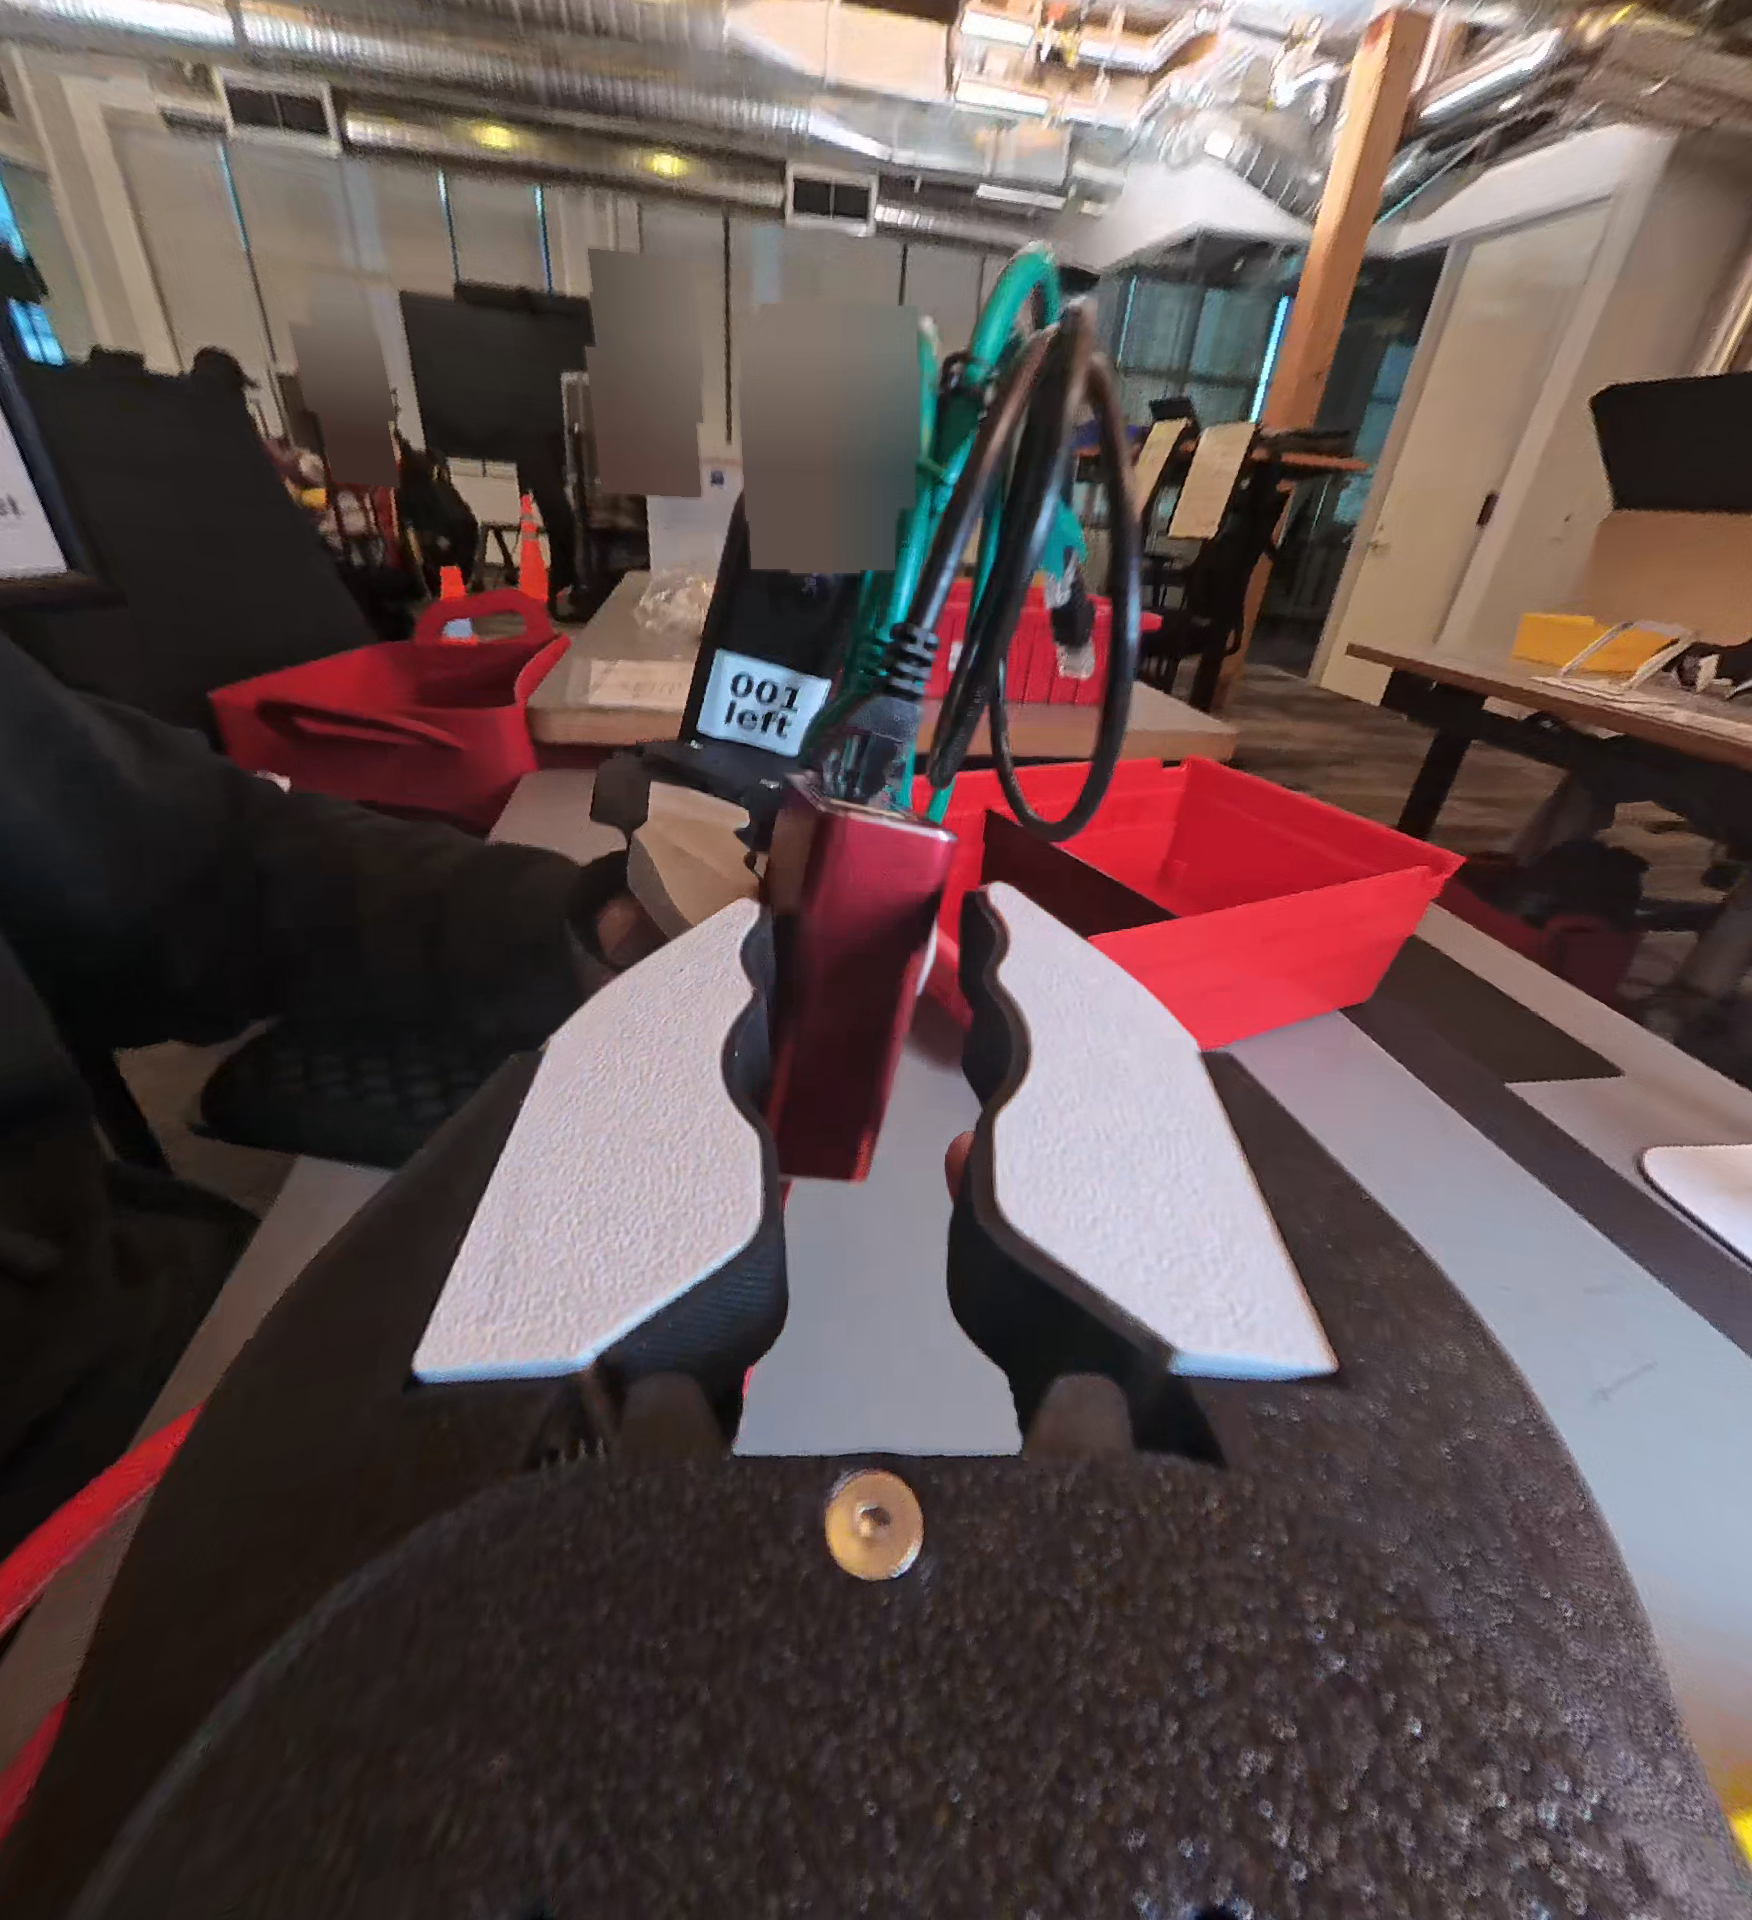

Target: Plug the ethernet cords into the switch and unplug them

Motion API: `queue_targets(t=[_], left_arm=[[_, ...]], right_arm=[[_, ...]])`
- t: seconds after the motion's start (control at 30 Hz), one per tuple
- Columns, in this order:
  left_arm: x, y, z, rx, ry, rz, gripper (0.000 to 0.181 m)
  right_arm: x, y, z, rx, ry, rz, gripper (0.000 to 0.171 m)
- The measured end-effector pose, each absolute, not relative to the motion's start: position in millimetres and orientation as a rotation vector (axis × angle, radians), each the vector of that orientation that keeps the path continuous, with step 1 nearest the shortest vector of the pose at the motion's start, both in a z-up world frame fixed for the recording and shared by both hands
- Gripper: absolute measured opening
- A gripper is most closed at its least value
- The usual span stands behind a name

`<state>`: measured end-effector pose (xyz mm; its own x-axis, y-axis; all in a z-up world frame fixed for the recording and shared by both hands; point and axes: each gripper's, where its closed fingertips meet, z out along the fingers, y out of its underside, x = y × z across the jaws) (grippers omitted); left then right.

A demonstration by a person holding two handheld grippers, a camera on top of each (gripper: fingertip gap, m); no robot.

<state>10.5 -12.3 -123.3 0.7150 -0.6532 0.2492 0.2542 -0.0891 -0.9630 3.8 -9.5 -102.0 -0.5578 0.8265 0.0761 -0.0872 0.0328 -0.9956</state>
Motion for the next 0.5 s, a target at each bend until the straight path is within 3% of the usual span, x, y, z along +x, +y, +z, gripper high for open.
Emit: queue_targets(t=[0.23, 0.5], left_arm=[[-19, -19, -106, -1.355, 0.236, -0.784, 0.026], [-26, -16, -112, -1.351, 0.192, -0.795, 0.026]], right_arm=[[6, 8, -119, -0.914, -1.543, 1.852, 0.036], [-11, -25, -145, -0.948, -1.634, 1.789, 0.021]])
